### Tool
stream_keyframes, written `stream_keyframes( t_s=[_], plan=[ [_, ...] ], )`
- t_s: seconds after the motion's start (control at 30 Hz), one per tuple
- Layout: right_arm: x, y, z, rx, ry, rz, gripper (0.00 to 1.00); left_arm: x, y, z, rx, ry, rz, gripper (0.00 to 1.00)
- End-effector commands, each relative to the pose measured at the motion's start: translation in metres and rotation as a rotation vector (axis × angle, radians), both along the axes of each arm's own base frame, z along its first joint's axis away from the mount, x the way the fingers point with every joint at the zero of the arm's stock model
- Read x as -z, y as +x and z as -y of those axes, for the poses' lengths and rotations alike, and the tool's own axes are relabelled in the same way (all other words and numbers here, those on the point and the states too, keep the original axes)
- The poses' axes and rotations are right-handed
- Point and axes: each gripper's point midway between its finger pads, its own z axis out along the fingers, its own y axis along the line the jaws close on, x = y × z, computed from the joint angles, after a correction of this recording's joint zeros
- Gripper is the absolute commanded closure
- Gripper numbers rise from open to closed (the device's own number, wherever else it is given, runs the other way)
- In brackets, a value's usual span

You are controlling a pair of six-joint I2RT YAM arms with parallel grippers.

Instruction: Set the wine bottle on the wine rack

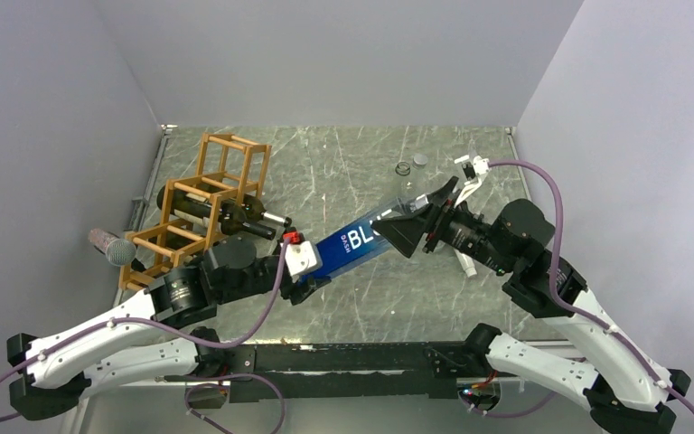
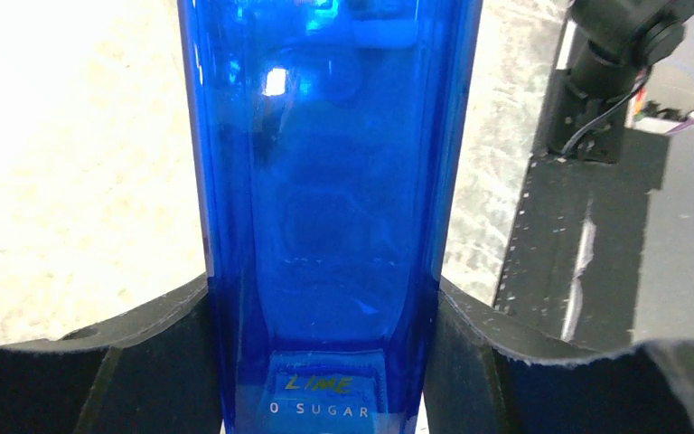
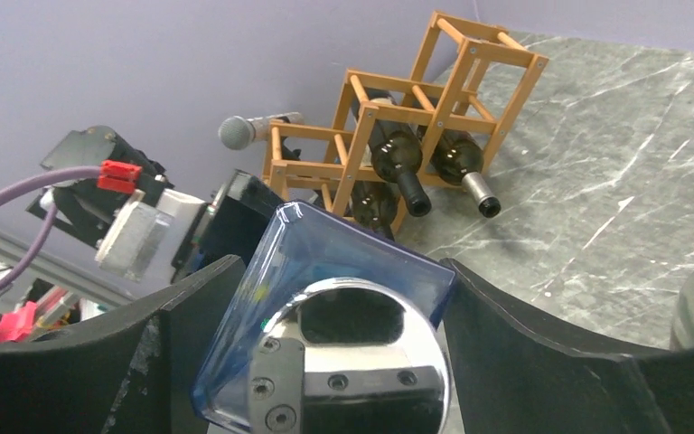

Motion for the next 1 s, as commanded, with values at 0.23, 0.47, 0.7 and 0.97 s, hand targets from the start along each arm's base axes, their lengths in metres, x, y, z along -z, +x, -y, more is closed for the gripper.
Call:
stream_keyframes(
  t_s=[0.23, 0.47, 0.7, 0.97],
  plan=[
    [-0.016, 0.002, 0.007, 0.015, -0.010, 0.147, 0.01, -0.088, 0.060, -0.052, -0.323, -0.050, 0.446, 0.99],
    [-0.017, 0.006, 0.026, 0.091, -0.070, 0.202, 0.00, -0.072, 0.082, -0.070, -0.416, 0.134, 0.640, 0.99],
    [-0.053, -0.007, 0.062, 0.151, -0.163, 0.328, 0.00, -0.069, 0.084, -0.079, -0.451, 0.148, 0.731, 0.99],
    [-0.029, -0.011, 0.054, 0.065, -0.277, 0.314, 0.00, -0.057, 0.087, -0.068, -0.385, 0.286, 0.857, 0.99]
  ],
)
